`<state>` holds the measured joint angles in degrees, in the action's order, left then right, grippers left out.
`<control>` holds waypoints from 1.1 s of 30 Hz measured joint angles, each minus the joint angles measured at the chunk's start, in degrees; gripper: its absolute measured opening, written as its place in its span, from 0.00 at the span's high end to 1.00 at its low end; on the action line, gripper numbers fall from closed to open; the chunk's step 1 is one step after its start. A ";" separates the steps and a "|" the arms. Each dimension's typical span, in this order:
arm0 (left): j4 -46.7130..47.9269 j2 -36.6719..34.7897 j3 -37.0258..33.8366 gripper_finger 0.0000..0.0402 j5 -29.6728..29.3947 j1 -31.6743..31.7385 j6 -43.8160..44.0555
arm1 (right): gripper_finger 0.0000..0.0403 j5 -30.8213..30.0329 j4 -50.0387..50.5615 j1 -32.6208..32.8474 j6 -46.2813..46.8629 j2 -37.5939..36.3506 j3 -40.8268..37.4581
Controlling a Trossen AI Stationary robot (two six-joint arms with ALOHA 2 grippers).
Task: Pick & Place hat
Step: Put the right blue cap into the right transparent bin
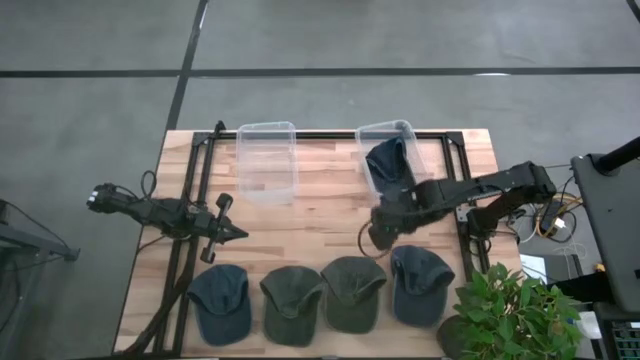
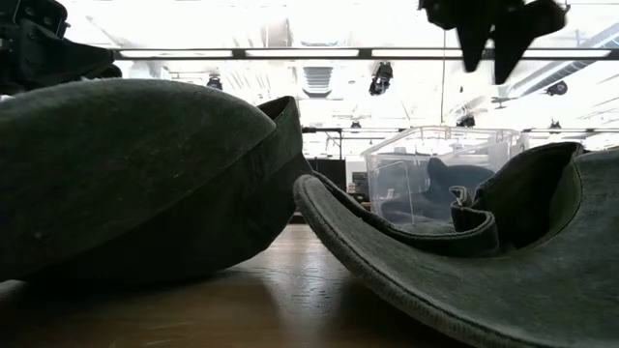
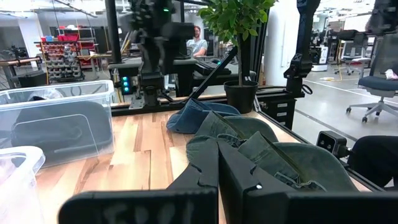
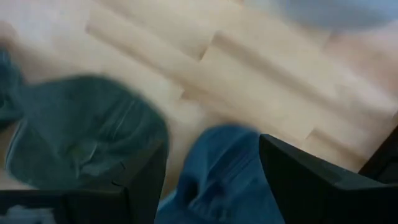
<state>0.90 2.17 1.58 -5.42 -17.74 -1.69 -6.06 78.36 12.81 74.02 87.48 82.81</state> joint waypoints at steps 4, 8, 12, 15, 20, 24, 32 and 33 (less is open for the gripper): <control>0.01 0.00 0.00 1.00 -0.02 -0.02 0.00 | 0.39 0.85 -0.71 4.59 6.99 2.05 0.00; 0.01 0.02 0.00 1.00 0.01 0.01 0.00 | 0.40 4.64 -1.77 8.09 13.22 4.93 0.00; 0.01 0.01 -0.02 1.00 0.00 0.01 0.00 | 0.41 9.19 -3.71 11.45 17.38 9.06 -0.07; 0.01 0.02 0.00 1.00 -0.01 0.01 0.00 | 0.41 12.59 -6.20 13.32 18.56 12.16 -0.07; -0.01 0.02 0.00 1.00 0.01 -0.01 0.00 | 0.41 15.60 -7.35 15.44 19.46 17.64 1.30; 0.01 0.02 -0.01 1.00 0.00 -0.02 0.00 | 0.41 18.31 -7.25 16.34 19.67 21.43 2.08; 0.01 0.02 0.00 1.00 -0.01 -0.01 0.00 | 0.42 20.16 -7.16 16.67 16.89 27.16 2.23; 0.01 0.02 -0.02 1.00 0.00 0.00 0.00 | 0.42 20.15 -7.12 16.60 16.55 27.74 2.23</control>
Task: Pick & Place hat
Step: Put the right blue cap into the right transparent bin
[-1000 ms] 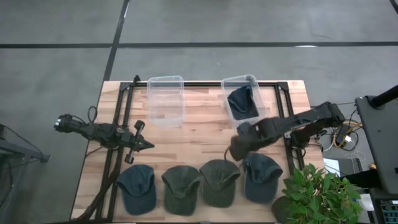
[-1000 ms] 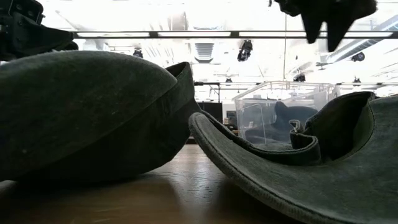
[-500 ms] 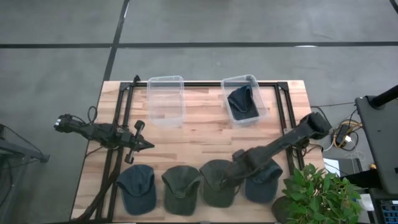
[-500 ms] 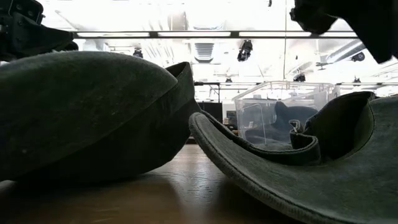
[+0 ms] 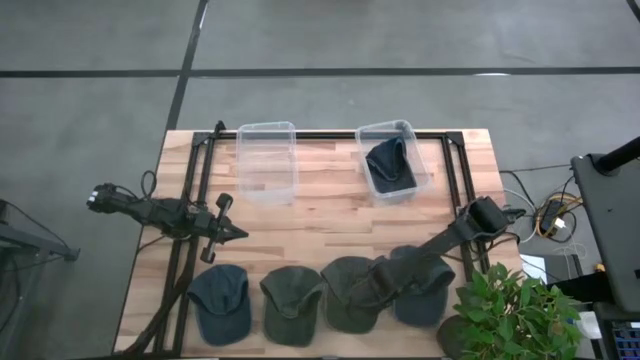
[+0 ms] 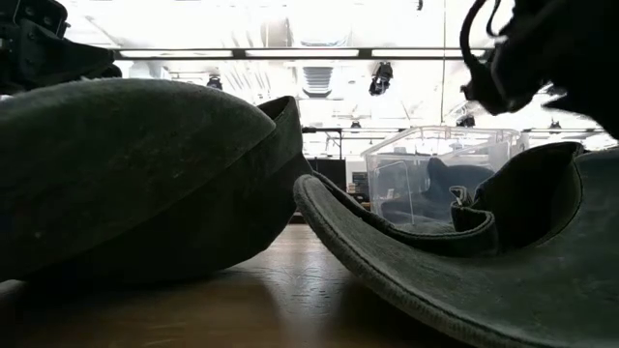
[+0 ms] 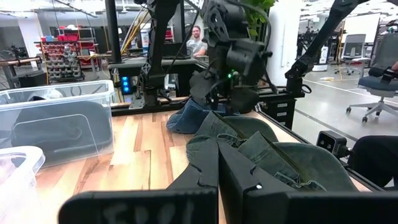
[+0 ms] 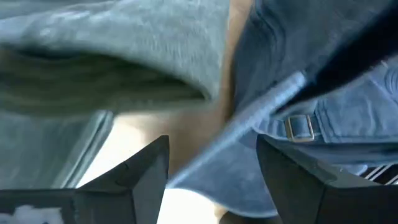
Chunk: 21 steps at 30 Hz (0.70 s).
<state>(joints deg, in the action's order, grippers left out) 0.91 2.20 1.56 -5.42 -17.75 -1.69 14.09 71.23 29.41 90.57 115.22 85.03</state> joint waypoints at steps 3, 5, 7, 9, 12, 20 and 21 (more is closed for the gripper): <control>0.00 0.00 0.00 1.00 0.01 -0.01 0.00 | 0.44 0.09 0.16 -0.04 -0.68 1.01 0.04; 0.00 0.00 0.02 1.00 -0.01 0.01 -0.02 | 0.46 0.25 0.38 -0.04 -0.77 1.24 0.04; 0.00 0.00 0.00 1.00 0.00 0.00 0.00 | 0.47 0.36 0.37 -0.04 -0.91 1.25 0.04; -0.01 0.00 0.01 1.00 0.00 0.00 0.00 | 0.50 0.43 0.61 -0.04 -0.78 0.96 0.04; 0.00 0.00 0.02 1.00 0.01 0.01 0.00 | 0.55 0.52 0.75 -0.02 -0.82 0.38 0.04; 0.00 0.00 0.01 1.00 0.00 -0.01 -0.01 | 0.85 1.41 1.04 -0.04 -3.80 0.13 -0.02; 0.00 0.00 0.01 1.00 0.00 0.00 0.00 | 0.90 1.41 1.21 -0.04 -4.01 0.13 -0.02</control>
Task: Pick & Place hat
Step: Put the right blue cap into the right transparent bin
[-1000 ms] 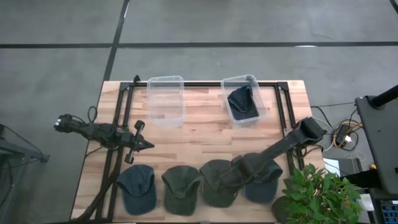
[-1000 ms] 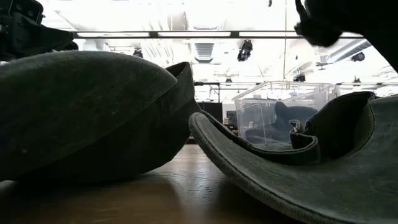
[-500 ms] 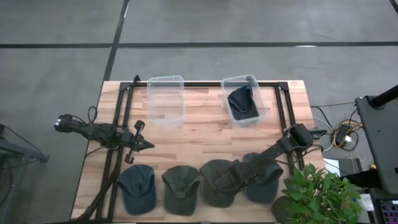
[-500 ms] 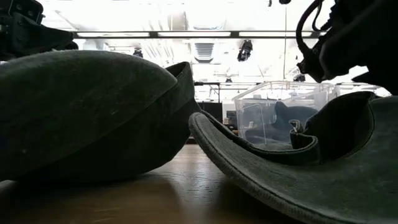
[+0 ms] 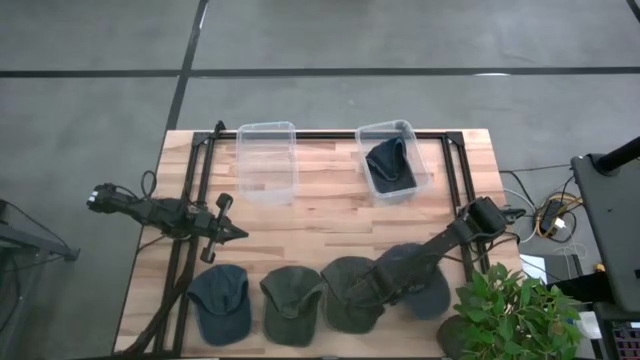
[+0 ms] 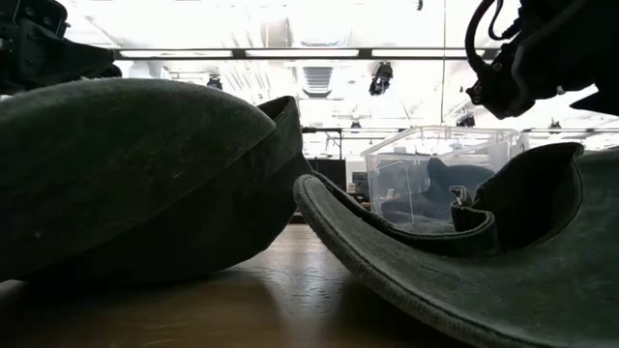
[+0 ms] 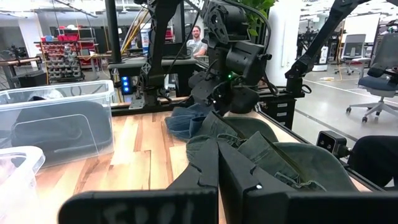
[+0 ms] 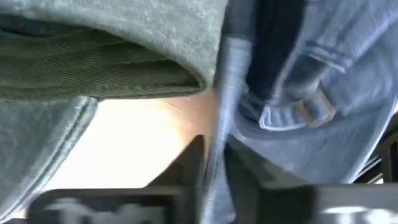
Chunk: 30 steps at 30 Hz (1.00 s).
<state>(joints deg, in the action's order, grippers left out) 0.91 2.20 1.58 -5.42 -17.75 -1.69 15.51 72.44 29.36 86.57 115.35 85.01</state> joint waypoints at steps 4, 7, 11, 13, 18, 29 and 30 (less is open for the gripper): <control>0.00 0.00 0.01 1.00 -0.01 0.00 0.00 | 0.96 0.00 1.17 0.00 -0.02 -0.09 0.00; 0.00 0.00 0.00 1.00 0.01 0.00 0.00 | 0.96 -0.02 3.76 0.00 -0.23 -0.42 -0.01; 0.00 0.00 0.00 1.00 0.00 0.01 0.00 | 0.97 -0.22 8.25 0.00 -0.26 -2.35 -0.04; 0.00 0.00 0.01 1.00 0.00 0.00 0.00 | 0.97 -0.74 9.73 0.00 0.24 -3.97 -0.04; 0.00 0.00 0.01 1.00 -0.01 0.01 0.00 | 0.97 -4.32 11.19 0.00 4.10 -9.12 -0.04; 0.00 0.00 -0.01 1.00 -0.01 -0.01 0.00 | 0.97 -14.21 17.55 0.11 9.17 -17.40 1.70; 0.00 0.00 0.01 1.00 0.01 -0.01 0.00 | 0.97 -14.59 17.71 0.11 9.31 -17.93 1.83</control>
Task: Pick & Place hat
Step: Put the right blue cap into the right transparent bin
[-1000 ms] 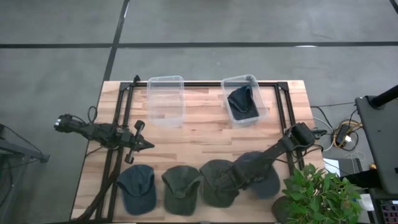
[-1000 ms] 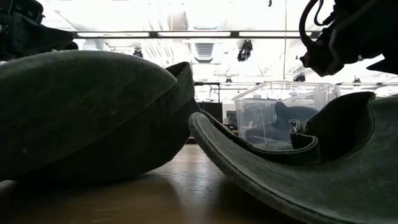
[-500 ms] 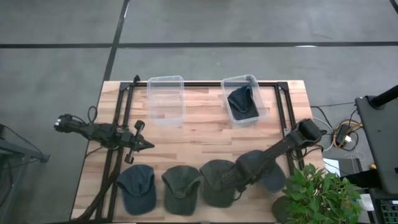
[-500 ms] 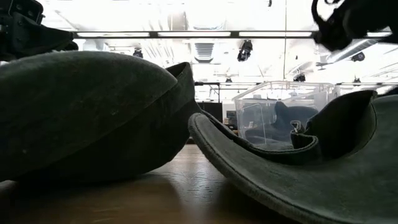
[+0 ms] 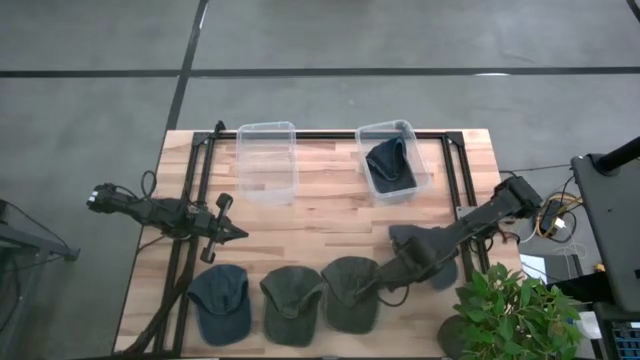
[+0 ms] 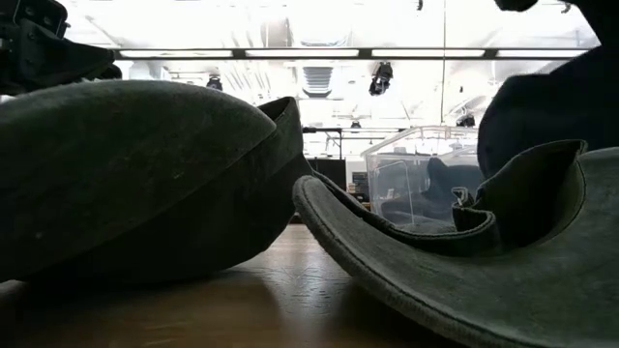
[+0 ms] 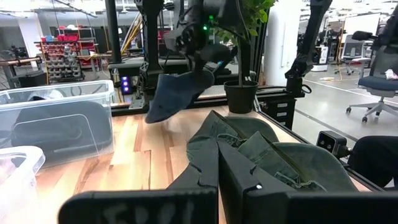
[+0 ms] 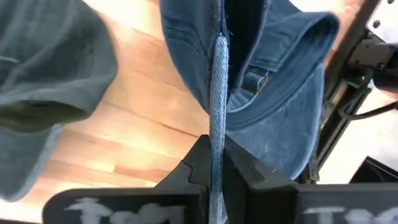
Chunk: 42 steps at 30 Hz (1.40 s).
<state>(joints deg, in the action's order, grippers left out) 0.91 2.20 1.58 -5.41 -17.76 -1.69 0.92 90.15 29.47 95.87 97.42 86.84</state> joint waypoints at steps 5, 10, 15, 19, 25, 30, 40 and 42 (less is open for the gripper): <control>0.00 0.00 0.00 1.00 0.00 0.00 0.00 | 0.97 -2.00 -0.08 0.00 1.53 -3.69 0.09; -0.02 0.00 -0.02 1.00 0.00 0.00 0.00 | 0.97 -4.31 -0.13 0.00 1.64 -7.08 0.09; 0.00 0.00 0.00 1.00 0.00 0.02 0.00 | 0.97 -5.87 -0.17 0.02 1.20 -10.71 0.09; -0.01 0.00 -0.02 1.00 0.00 0.02 0.00 | 0.97 -7.23 -0.11 0.00 -0.51 -14.15 0.42; 0.00 0.00 -0.01 1.00 0.00 0.01 -0.01 | 0.97 -9.41 -0.13 0.02 -1.83 -19.14 2.30; 0.00 0.00 -0.02 1.00 0.00 0.00 0.00 | 0.97 -9.69 -0.18 0.01 -6.05 -22.41 6.04; 0.00 0.00 -0.01 1.00 -0.01 0.00 0.00 | 0.97 -36.31 -0.13 -0.07 -16.79 -26.25 14.83; 0.00 0.00 -0.02 1.00 -0.01 0.02 0.00 | 0.97 -41.78 -0.16 -0.78 -18.31 -26.20 15.17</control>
<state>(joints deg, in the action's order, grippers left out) 0.91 2.20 1.57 -5.43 -17.74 -1.69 -40.86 89.99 28.69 77.57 71.22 102.02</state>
